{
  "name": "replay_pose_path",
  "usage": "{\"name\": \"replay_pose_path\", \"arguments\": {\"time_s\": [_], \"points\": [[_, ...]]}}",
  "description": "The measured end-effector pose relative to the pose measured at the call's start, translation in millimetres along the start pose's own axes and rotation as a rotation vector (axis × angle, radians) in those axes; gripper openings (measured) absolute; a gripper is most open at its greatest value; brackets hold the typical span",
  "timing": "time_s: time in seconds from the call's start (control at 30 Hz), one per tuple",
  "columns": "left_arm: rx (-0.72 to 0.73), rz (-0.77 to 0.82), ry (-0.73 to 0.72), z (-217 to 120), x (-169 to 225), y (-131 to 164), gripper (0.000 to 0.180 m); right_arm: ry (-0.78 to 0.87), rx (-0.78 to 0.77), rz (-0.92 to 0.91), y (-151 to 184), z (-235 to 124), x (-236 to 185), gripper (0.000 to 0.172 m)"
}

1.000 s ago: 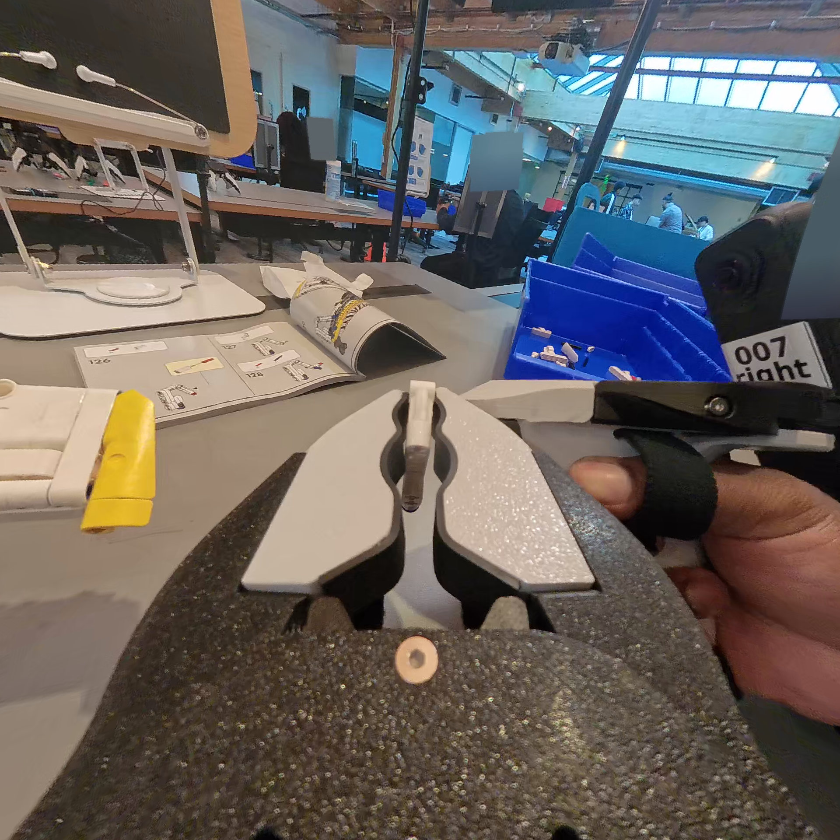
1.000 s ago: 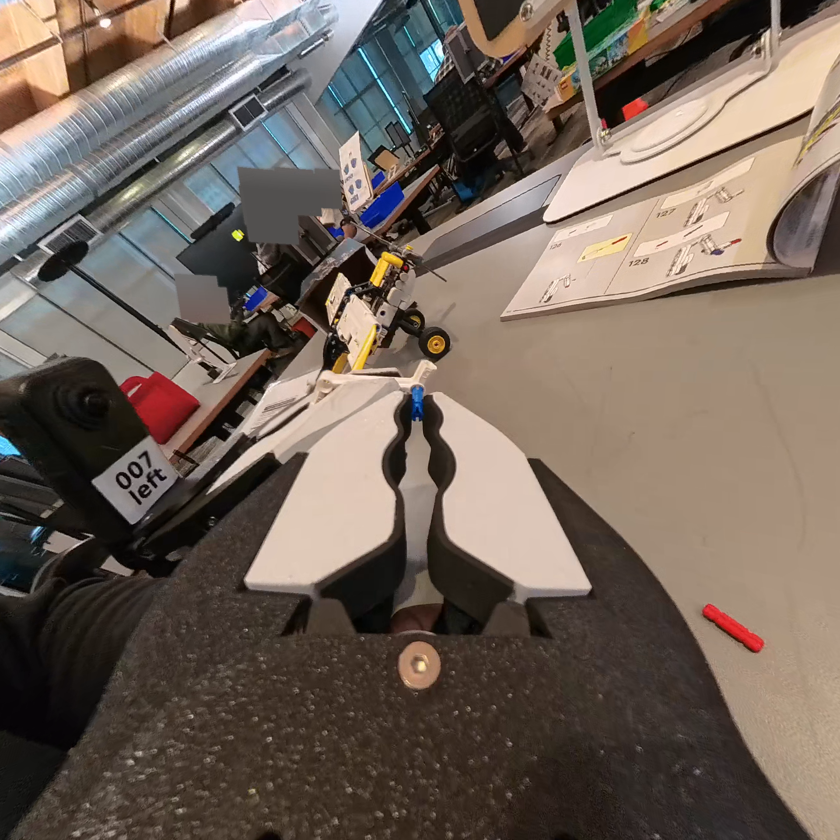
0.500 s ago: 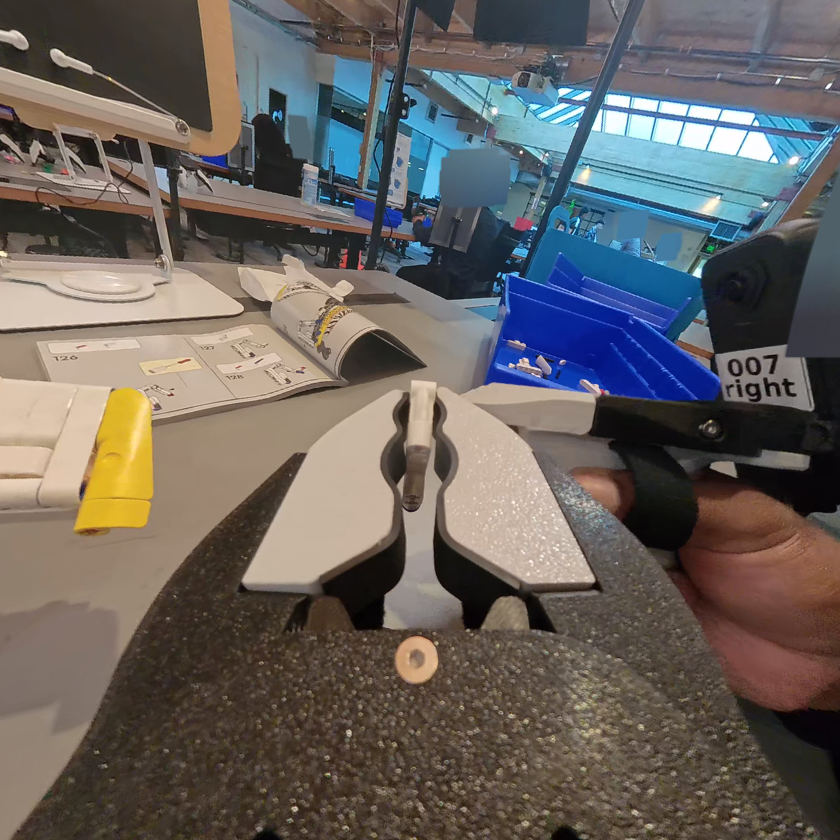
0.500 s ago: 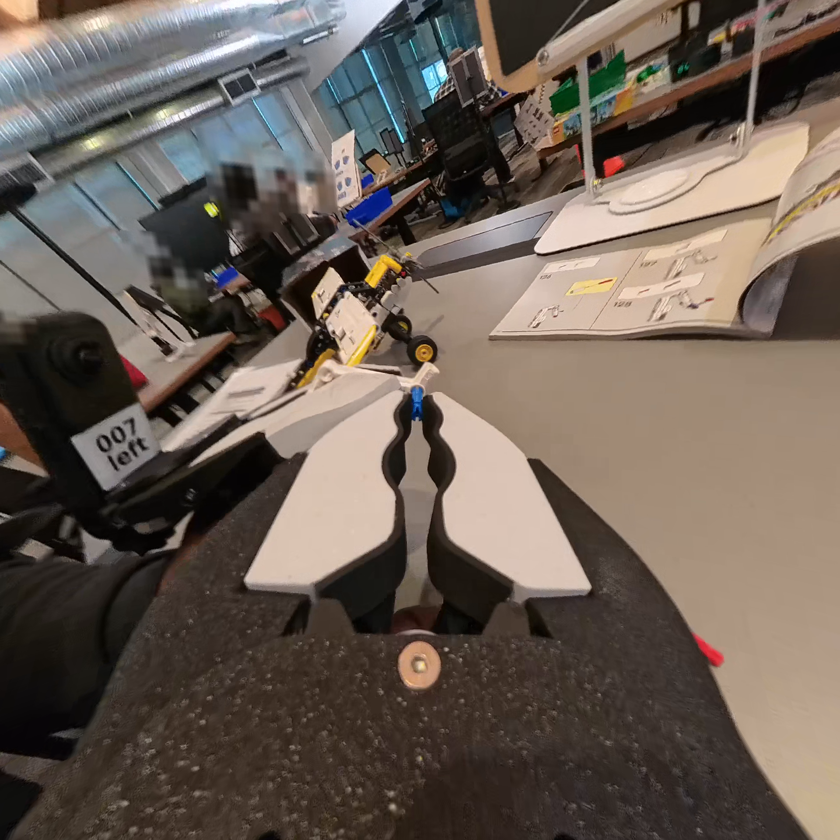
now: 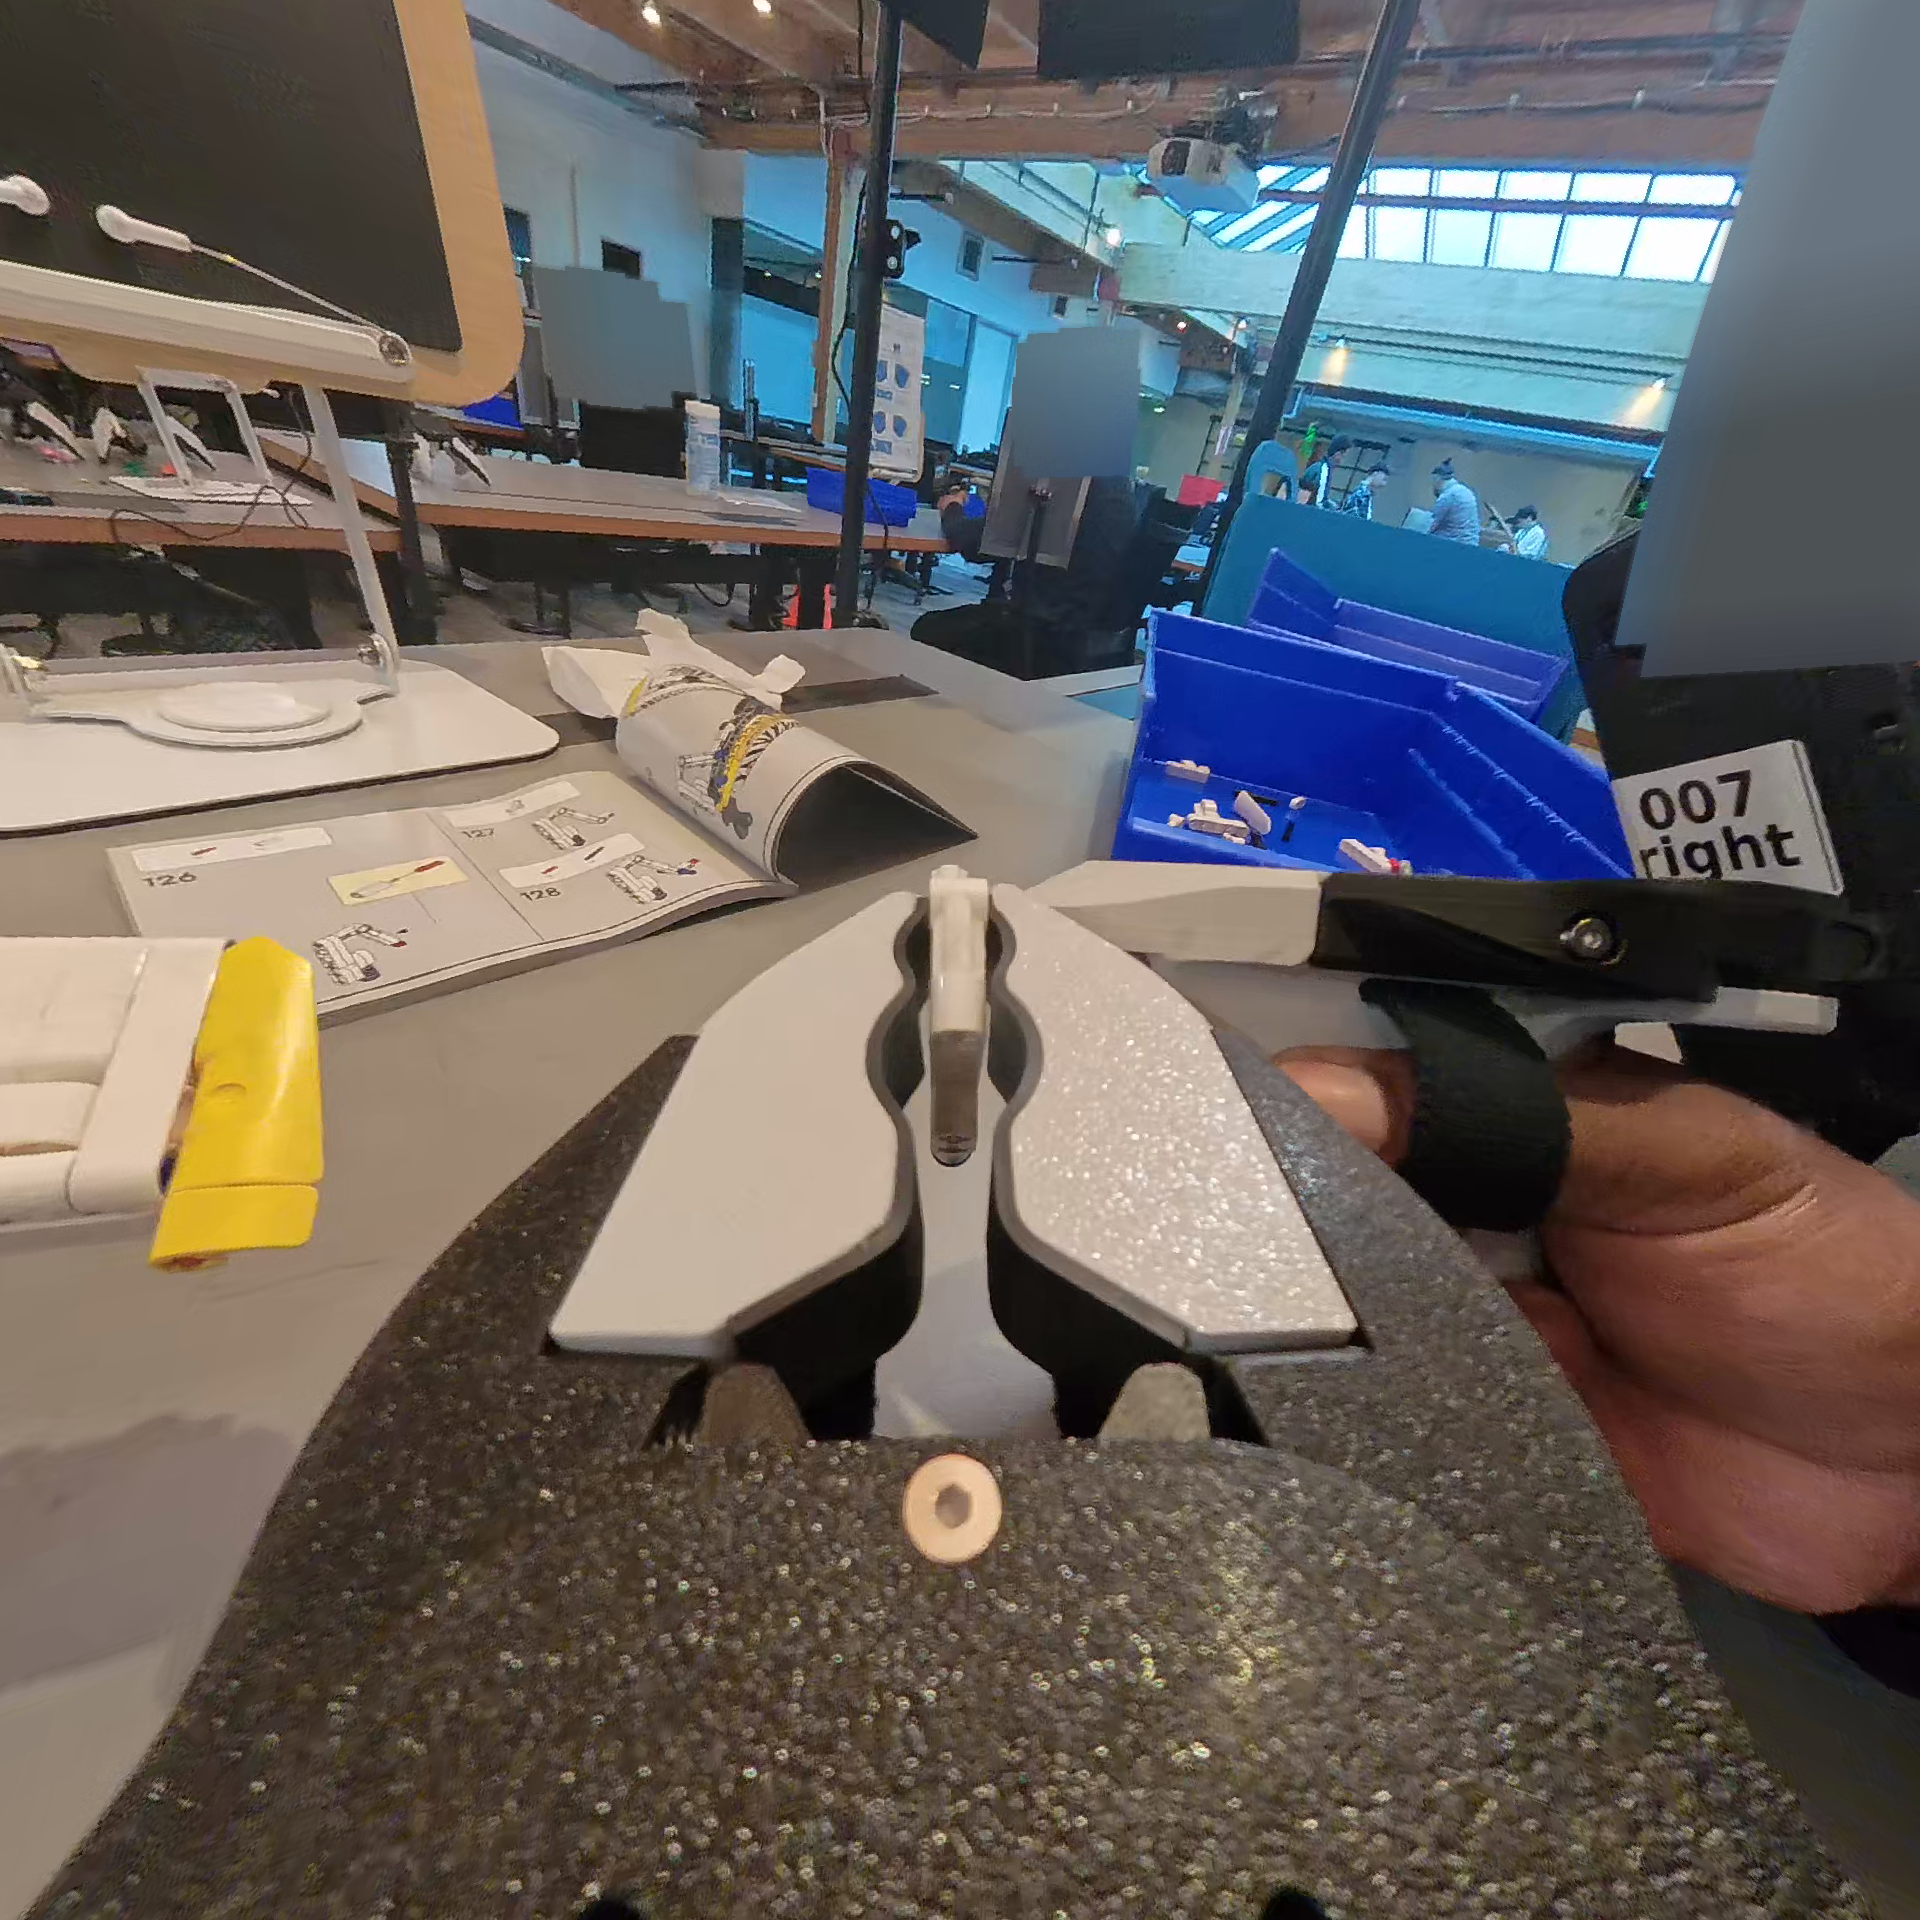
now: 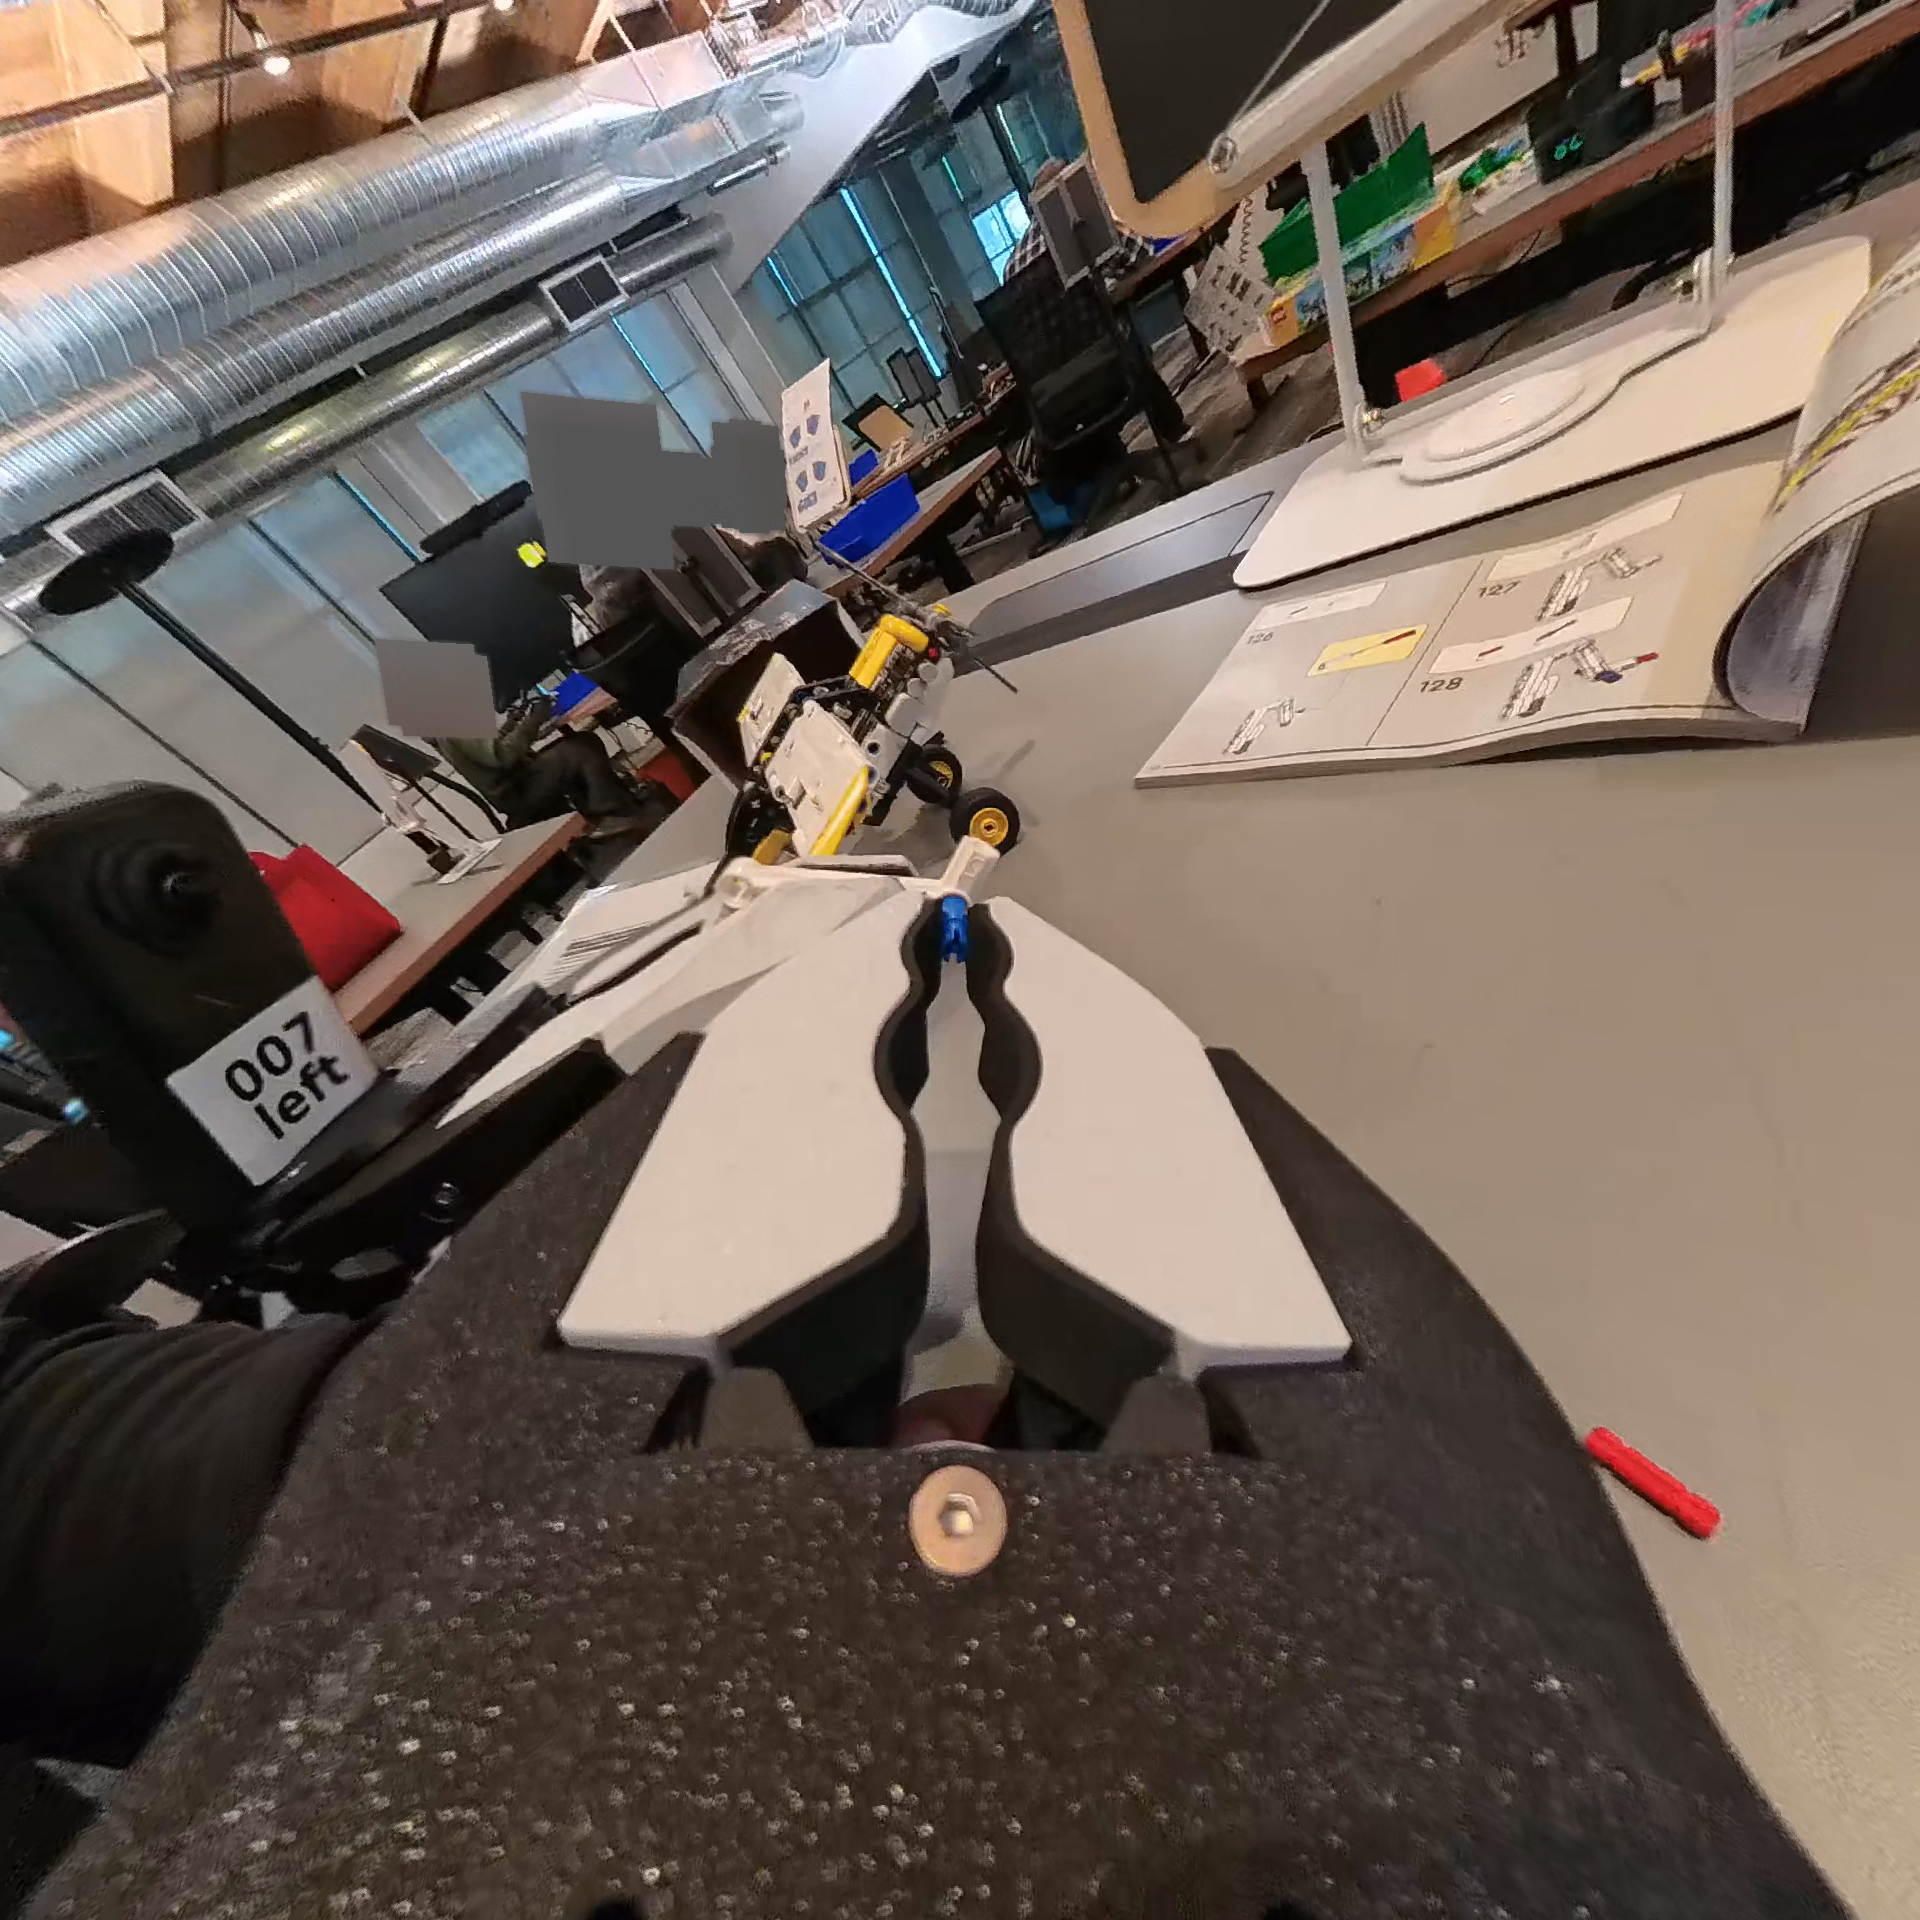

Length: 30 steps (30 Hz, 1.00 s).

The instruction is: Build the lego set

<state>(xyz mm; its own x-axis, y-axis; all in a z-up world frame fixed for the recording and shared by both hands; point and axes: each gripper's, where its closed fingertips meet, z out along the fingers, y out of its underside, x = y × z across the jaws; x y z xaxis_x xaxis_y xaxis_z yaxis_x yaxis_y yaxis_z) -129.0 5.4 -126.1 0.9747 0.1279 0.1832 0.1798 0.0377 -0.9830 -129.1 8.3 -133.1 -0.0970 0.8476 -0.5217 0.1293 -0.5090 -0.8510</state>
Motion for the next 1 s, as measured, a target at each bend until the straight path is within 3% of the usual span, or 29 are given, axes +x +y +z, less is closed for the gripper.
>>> {"name": "replay_pose_path", "arguments": {"time_s": [0.23, 0.37, 0.63, 0.83, 1.0], "points": [[0.000, -0.145, 0.067, 2, -2, -1, 0.008, -0.062, 0.036, 0.011, -2, -1, -3, 0.006], [0.011, -0.267, 0.078, 0, -14, -3, 0.008, -0.088, 0.015, -0.038, -1, -6, -4, 0.019], [0.064, -0.530, 0.393, -8, 4, -18, 0.008, -0.357, -0.029, 0.039, -11, -16, -18, 0.036], [0.036, -0.474, 0.489, -11, 21, -16, 0.008, -0.501, -0.036, 0.009, -14, -28, -31, 0.036], [0.029, -0.439, 0.541, -13, 31, -16, 0.008, -0.505, -0.050, -0.019, -10, -30, -31, 0.032]]}}
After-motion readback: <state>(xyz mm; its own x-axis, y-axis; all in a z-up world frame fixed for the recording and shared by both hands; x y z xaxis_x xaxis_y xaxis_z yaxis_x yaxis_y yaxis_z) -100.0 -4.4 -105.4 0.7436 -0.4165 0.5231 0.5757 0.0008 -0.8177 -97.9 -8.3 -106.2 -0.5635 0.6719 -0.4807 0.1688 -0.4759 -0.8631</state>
